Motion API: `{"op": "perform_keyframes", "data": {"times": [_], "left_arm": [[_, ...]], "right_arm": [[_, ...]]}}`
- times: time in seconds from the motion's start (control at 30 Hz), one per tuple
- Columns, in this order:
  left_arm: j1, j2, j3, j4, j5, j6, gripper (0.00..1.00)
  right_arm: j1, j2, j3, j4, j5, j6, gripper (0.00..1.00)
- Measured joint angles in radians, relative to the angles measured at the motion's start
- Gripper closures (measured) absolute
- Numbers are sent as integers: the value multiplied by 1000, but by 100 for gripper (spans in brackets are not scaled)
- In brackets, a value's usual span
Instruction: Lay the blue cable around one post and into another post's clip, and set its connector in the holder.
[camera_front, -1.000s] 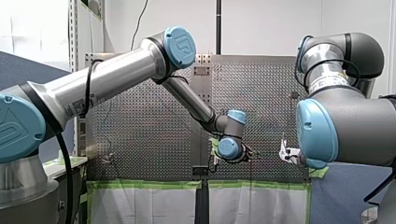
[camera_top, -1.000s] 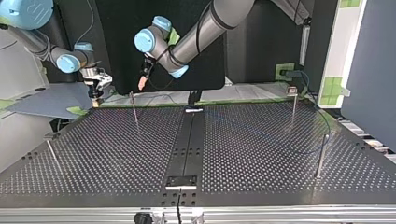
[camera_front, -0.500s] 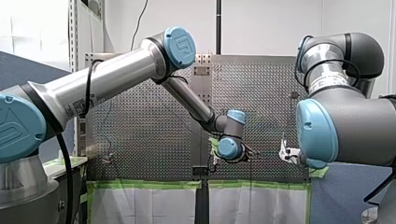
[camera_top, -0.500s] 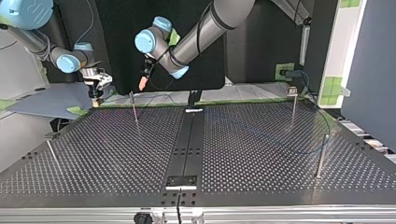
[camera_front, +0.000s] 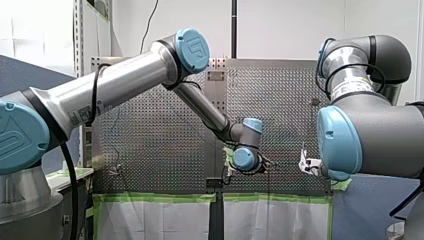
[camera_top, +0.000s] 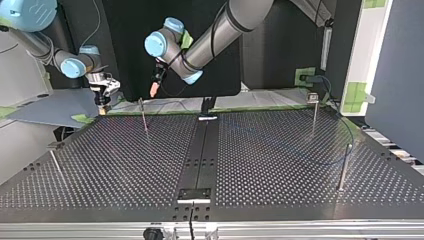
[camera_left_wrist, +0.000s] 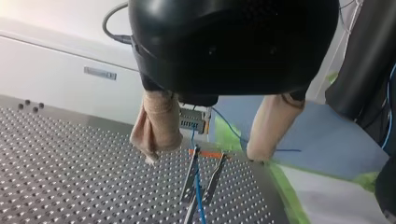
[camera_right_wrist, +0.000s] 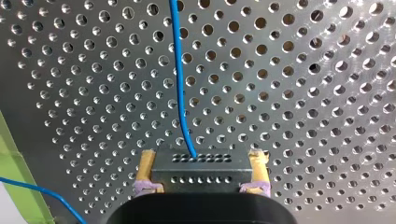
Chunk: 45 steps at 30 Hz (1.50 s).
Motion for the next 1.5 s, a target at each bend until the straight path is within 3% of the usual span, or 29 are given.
{"op": "perform_keyframes", "data": {"times": [0.37, 0.73, 0.93, 1.2, 1.5], "left_arm": [[-4, 67, -69, 57, -71, -29, 0], [-81, 158, -161, 149, -162, -54, 0], [-118, 210, -213, 175, -214, -91, 0], [-69, 283, -286, 138, -278, -162, 0], [7, 360, -363, 73, -225, -238, 0]], "right_arm": [[0, 0, 0, -3, 0, 4, 91], [0, 0, 0, -9, 0, 17, 91], [0, 0, 0, -9, 0, 18, 91], [0, 0, 0, -7, 0, 19, 91], [-3, 0, 0, -6, 0, 20, 91]]}}
